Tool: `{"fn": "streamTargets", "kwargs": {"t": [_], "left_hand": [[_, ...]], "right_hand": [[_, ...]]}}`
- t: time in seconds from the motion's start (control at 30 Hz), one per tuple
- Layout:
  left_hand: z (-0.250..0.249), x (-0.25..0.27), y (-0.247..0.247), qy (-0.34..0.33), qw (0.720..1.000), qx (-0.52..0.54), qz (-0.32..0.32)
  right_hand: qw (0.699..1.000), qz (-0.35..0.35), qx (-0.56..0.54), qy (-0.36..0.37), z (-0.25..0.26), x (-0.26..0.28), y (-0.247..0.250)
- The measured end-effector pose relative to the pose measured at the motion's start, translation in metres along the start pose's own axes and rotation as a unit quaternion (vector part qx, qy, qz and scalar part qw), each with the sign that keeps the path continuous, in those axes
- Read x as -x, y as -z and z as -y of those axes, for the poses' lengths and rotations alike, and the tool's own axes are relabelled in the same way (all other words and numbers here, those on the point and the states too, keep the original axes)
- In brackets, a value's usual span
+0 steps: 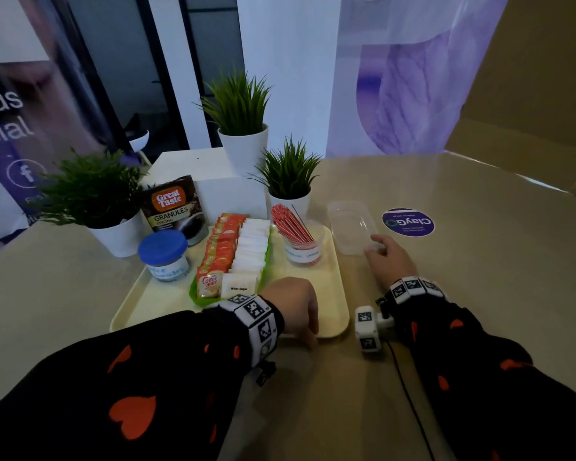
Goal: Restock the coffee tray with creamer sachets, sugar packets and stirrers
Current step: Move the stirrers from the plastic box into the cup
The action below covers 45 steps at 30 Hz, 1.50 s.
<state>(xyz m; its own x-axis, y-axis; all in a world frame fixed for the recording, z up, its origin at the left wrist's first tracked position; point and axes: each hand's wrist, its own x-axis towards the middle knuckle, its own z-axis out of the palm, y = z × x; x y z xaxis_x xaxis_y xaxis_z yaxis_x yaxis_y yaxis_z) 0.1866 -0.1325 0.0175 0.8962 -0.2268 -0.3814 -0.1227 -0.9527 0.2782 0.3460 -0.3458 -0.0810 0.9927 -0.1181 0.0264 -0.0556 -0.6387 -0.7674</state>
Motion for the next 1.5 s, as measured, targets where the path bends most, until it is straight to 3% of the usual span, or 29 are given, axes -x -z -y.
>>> {"fn": "streamTargets", "kwargs": {"t": [0.47, 0.7, 0.83, 1.03, 1.27, 1.5], "left_hand": [[0.0, -0.011, 0.004, 0.017, 0.999, -0.012, 0.037], [-0.002, -0.013, 0.004, 0.019, 0.999, -0.016, 0.038], [-0.003, -0.01, 0.003, 0.024, 0.999, -0.015, 0.029], [-0.003, 0.0, -0.002, 0.019, 1.0, -0.021, -0.008], [-0.001, 0.011, -0.011, 0.005, 0.998, -0.024, -0.056], [0.014, 0.022, -0.027, -0.013, 0.993, 0.041, -0.11]], "right_hand": [[1.0, 0.005, -0.009, 0.026, 0.011, -0.053, -0.016], [0.999, -0.002, 0.015, 0.032, 0.015, -0.056, -0.016], [0.999, 0.012, -0.024, 0.04, 0.014, -0.053, -0.013], [0.99, 0.028, -0.134, 0.032, 0.016, -0.035, -0.003], [0.995, 0.022, -0.096, 0.004, 0.013, 0.008, 0.002], [0.996, 0.024, -0.087, -0.019, 0.011, 0.062, 0.004]]}}
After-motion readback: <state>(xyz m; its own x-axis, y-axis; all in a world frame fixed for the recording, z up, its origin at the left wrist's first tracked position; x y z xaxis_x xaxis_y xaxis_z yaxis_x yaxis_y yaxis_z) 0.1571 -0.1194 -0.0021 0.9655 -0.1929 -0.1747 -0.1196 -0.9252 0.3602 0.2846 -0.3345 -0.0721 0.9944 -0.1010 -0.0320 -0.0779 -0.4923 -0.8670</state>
